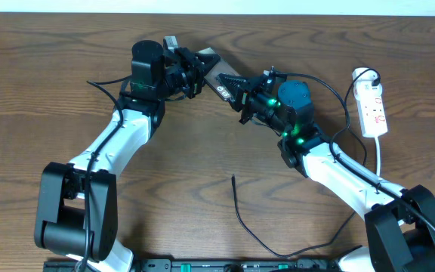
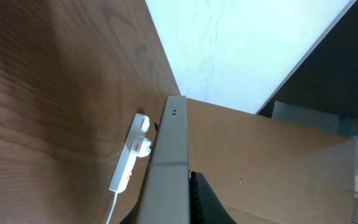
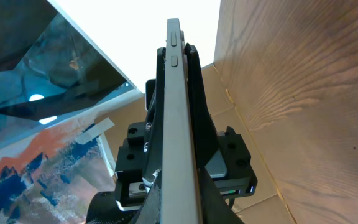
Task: Plug charger to phone and switch on socket
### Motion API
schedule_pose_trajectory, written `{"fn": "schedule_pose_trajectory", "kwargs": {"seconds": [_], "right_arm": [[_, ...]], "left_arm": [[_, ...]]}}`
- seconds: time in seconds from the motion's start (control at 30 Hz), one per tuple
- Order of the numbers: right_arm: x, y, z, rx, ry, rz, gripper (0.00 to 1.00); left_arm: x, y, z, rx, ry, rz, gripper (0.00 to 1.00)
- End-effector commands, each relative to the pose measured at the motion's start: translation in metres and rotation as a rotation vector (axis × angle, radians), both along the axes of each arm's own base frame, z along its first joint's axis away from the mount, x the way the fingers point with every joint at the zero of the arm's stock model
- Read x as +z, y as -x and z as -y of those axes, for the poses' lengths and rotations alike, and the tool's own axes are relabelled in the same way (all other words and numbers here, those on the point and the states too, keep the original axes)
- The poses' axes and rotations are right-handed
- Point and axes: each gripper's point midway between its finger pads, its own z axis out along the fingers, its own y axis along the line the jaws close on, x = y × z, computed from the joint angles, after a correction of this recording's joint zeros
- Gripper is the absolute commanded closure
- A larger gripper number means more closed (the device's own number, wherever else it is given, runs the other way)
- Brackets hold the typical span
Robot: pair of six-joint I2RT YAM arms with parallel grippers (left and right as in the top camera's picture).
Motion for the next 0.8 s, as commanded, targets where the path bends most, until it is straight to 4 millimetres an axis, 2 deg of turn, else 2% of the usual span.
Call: {"fn": "schedule_pose_trajectory", "kwargs": {"seconds": [0.0, 0.07, 0.13, 0.17, 0.27, 0.43, 0.6, 0.63, 0.77], "right_arm": [[0.008, 0.012, -0.013, 0.062, -0.023, 0.0, 0.74], [0.008, 0.012, -0.013, 0.062, -0.023, 0.0, 0.38], [0.008, 0.011, -0.012, 0.061, -0.014, 0.013, 0.11], [0.008, 0.011, -0.012, 0.06, -0.014, 0.013, 0.01], [0.009, 0.01, -0.011, 0.057, -0.016, 0.016, 0.01], [0.009, 0.008, -0.008, 0.054, -0.016, 0.016, 0.01], [0.01, 0.007, -0.004, 0.07, 0.016, 0.069, 0.01], [0.011, 0.007, -0.003, 0.078, 0.033, 0.096, 0.01], [0.011, 0.005, 0.002, 0.097, 0.094, 0.183, 0.01]], "left_arm": [[0.017, -0.003, -0.001, 0.007, -0.023, 0.079, 0.93], [0.017, -0.003, -0.001, 0.01, -0.023, 0.079, 0.93], [0.017, -0.003, -0.001, 0.01, -0.023, 0.079, 0.92], [0.017, -0.004, -0.002, 0.012, -0.024, 0.079, 0.93], [0.017, -0.005, -0.006, 0.02, -0.024, 0.079, 0.93], [0.018, -0.013, -0.026, 0.051, -0.021, 0.078, 0.93], [0.021, -0.017, -0.061, 0.051, -0.012, 0.095, 0.93], [0.022, -0.017, -0.074, 0.041, -0.012, 0.109, 0.93], [0.027, -0.013, -0.105, -0.002, -0.01, 0.156, 0.93]]}}
